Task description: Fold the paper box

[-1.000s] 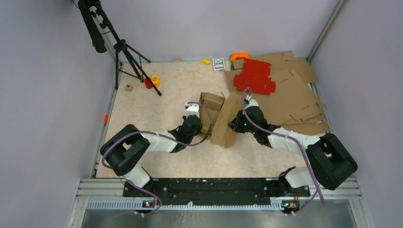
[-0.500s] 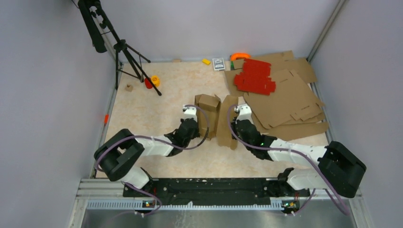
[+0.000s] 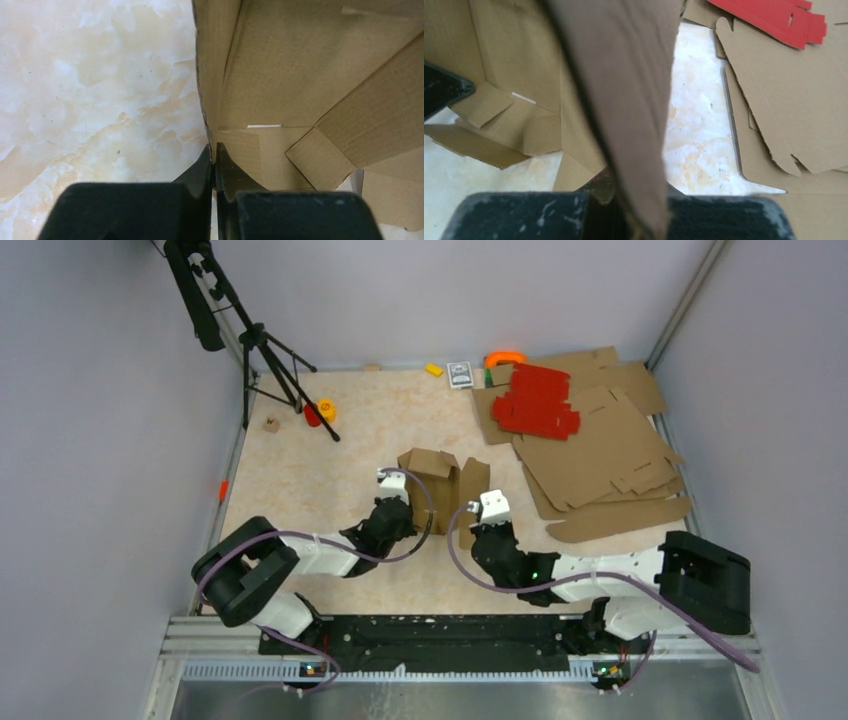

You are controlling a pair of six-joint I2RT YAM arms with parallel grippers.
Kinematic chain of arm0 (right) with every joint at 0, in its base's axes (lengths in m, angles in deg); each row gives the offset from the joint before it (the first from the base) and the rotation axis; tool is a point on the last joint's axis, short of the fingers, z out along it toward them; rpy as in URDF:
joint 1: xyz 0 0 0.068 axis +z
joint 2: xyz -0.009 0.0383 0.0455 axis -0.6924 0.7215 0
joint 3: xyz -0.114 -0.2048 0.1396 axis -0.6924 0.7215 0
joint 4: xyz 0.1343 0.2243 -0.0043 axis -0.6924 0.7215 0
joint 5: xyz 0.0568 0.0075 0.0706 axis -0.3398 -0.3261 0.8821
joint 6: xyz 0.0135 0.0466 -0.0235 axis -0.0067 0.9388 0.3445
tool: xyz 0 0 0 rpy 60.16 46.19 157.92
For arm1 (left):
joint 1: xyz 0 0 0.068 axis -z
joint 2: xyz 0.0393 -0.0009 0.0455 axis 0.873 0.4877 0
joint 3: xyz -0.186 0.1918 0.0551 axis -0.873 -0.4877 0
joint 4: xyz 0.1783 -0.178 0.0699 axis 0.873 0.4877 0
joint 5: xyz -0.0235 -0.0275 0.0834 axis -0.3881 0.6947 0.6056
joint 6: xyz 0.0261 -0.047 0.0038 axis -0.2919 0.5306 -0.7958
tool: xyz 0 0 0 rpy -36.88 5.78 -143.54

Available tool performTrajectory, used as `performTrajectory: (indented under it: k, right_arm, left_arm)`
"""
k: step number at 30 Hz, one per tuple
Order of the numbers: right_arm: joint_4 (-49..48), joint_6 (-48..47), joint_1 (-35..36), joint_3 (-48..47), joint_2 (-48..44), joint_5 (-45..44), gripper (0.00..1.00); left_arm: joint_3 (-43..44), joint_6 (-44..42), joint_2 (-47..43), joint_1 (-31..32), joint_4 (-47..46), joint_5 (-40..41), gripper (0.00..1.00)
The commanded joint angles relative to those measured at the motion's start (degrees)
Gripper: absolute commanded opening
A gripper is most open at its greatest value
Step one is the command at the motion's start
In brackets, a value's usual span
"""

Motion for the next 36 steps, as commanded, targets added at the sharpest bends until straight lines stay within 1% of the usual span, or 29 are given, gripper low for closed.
performTrajectory:
  k: [1, 3, 6, 9, 11, 13, 15, 18, 20, 23, 24, 26, 29, 32, 36]
  right_arm:
    - [-7.20, -7.77, 5.63, 3.96, 3.77, -7.73, 0.00]
    - [-8.42, -8.18, 7.26, 4.25, 5.06, -8.39, 0.00]
    - [-4.02, -3.96, 8.33, 3.02, 7.23, -6.34, 0.00]
    - [-2.60, -2.04, 11.72, 1.90, 10.80, -8.64, 0.00]
    - [4.50, 2.49, 12.17, -1.39, 13.51, -9.46, 0.00]
    - [7.55, 4.01, 12.37, -3.77, 16.14, -9.65, 0.00]
    - [7.44, 3.24, 13.07, -4.88, 18.33, -10.17, 0.00]
    - [8.45, 5.32, 13.30, -5.40, 20.21, -12.29, 0.00]
    - [5.86, 1.71, 13.20, -4.61, 20.45, -9.28, 0.00]
    - [6.56, -0.26, 13.20, -5.07, 21.21, -7.55, 0.00]
    - [6.58, -1.58, 13.25, -5.21, 21.96, -7.66, 0.00]
    - [10.00, -1.16, 13.20, -6.83, 23.96, -10.19, 0.00]
    - [9.26, -3.50, 13.24, -8.84, 27.49, -13.54, 0.00]
    - [2.16, -9.20, 13.03, -8.33, 28.10, -14.52, 0.00]
    - [-5.39, -12.60, 10.38, -4.29, 22.72, -5.46, 0.00]
  left_arm:
    - [-0.97, 1.65, -2.08, 0.07, -3.88, -0.74, 0.00]
    - [-1.43, 1.68, -2.48, 0.23, -3.87, -0.83, 0.00]
    - [-2.15, 1.63, -3.26, 0.68, -3.33, -0.57, 0.00]
    - [-3.05, 1.69, -3.86, 1.45, -2.84, 0.29, 0.00]
    - [-3.04, 2.17, -3.66, 1.55, -2.05, -0.22, 0.00]
    - [-2.95, 2.77, -3.37, 1.63, -1.94, -0.99, 0.00]
    - [-2.83, 3.34, -3.02, 1.65, -1.63, -1.59, 0.00]
    - [-2.75, 3.50, -3.52, 1.69, -0.58, -1.88, 0.00]
    - [-2.66, 3.44, -4.22, 1.64, 0.57, -1.72, 0.00]
    - [-1.63, 3.80, -4.94, 1.60, 4.42, -1.75, 0.00]
    - [-1.48, 4.26, -5.23, 1.60, 5.11, -1.75, 0.00]
    - [-1.64, 5.21, -5.89, 1.55, 5.87, -1.94, 0.00]
    - [-2.06, 6.02, -6.46, 1.55, 6.45, -2.21, 0.00]
    - [-2.15, 6.19, -6.52, 1.47, 6.73, -1.66, 0.00]
    - [-2.25, 6.71, -6.21, 0.85, 4.90, -0.47, 0.00]
